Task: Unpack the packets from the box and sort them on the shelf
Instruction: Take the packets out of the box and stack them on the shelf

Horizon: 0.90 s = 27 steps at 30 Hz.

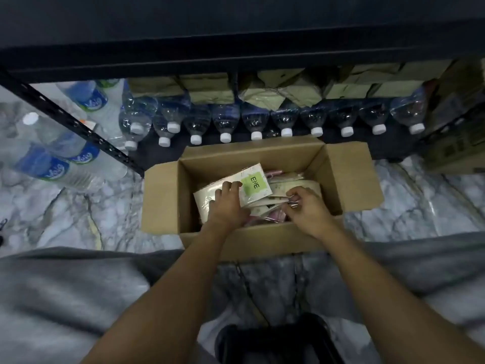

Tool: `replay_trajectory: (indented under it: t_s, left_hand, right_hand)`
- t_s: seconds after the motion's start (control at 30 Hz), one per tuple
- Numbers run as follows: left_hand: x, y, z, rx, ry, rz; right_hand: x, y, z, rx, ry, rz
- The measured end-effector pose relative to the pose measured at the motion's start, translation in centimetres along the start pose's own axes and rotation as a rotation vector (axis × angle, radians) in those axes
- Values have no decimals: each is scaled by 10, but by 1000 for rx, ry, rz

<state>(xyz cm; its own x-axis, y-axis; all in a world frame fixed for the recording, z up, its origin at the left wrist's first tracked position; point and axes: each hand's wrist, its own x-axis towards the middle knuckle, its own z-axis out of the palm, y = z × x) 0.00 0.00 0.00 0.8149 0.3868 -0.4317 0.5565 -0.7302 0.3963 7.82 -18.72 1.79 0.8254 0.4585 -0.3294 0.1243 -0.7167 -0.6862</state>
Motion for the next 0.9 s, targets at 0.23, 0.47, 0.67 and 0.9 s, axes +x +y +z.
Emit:
replay_trajectory:
  t_s: [0.23,0.47,0.67,0.9]
  left_hand:
    - [24,-15,17,233,-61,-25]
    - [25,-28,6,10,-47,16]
    - [19,-34,-38,-197,239,102]
    - [17,-18,-45,-105,302,181]
  right_hand:
    - [11,4,-5,75,19,65]
    - [12,2,-10,123,45,84]
    - [8,-8,-17,158,65,72]
    - [-1,-5,-22,152,67,76]
